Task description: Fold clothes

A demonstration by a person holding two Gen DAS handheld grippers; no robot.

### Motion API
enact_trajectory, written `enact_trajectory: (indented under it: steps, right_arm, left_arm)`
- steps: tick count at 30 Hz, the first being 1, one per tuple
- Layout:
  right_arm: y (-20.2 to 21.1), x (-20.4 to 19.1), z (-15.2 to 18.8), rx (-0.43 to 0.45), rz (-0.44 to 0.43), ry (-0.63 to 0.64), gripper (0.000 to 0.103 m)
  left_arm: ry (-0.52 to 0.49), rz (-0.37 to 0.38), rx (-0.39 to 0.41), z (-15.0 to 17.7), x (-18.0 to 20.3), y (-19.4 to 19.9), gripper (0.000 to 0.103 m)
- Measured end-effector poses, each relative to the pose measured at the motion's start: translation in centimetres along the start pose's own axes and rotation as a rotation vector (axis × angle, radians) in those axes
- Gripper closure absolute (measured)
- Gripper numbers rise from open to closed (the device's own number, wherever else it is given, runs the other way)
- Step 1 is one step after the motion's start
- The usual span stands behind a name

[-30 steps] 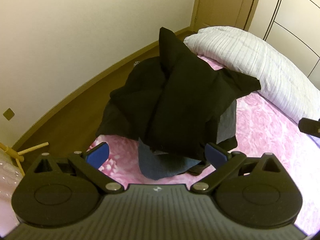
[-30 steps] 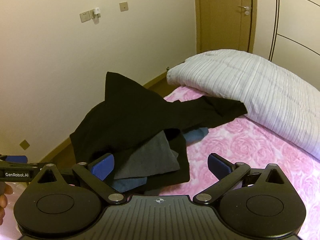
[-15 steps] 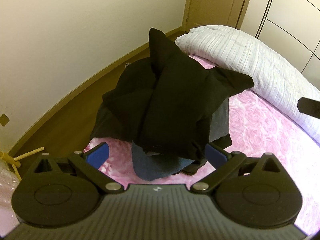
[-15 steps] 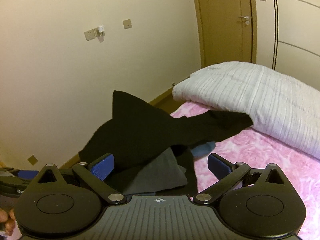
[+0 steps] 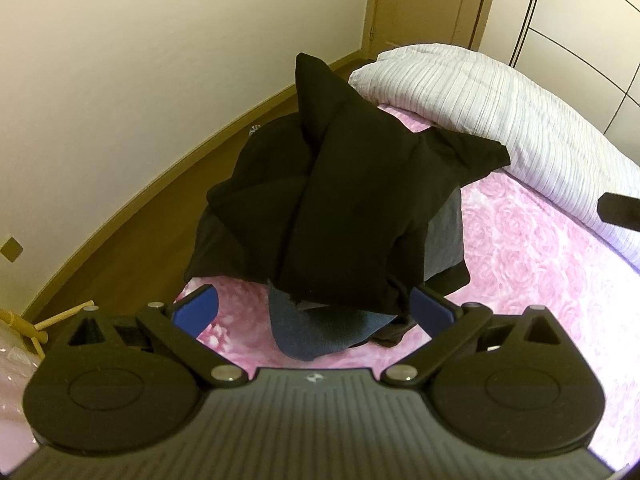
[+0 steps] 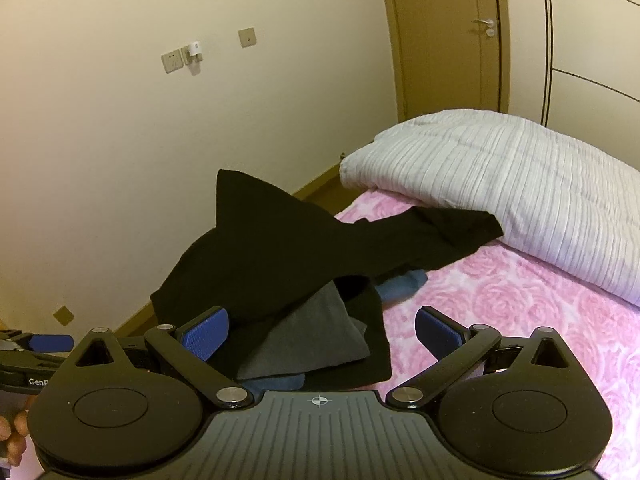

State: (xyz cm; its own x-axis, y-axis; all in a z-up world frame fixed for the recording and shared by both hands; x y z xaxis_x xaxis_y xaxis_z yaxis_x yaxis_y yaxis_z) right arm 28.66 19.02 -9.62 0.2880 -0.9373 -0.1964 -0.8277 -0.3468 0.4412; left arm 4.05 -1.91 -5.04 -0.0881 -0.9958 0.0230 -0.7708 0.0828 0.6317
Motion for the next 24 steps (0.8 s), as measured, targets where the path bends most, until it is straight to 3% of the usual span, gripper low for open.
enact_trajectory:
  steps: [24]
  right_arm:
    - [0.0,2.1,0.9,-0.035,-0.015,-0.003,0.001]
  left_arm:
    - [-0.001,-0.007,-0.016,1.2,2.4,0.3,0.002]
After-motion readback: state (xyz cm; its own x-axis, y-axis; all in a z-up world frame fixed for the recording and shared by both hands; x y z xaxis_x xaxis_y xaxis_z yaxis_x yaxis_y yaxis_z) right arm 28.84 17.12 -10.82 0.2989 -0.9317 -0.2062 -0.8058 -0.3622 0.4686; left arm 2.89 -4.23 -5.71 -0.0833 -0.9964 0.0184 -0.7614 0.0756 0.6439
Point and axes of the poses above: each gripper's, at about its wrist camera, not at the fingertips, and y roughly against the way its jaws point, x to its right, z to its underside, the point moved 5 cm from there along -y, roughly the way its jaws point, and after that the axes turned 15 degrees about x, right-handed, at the moved point
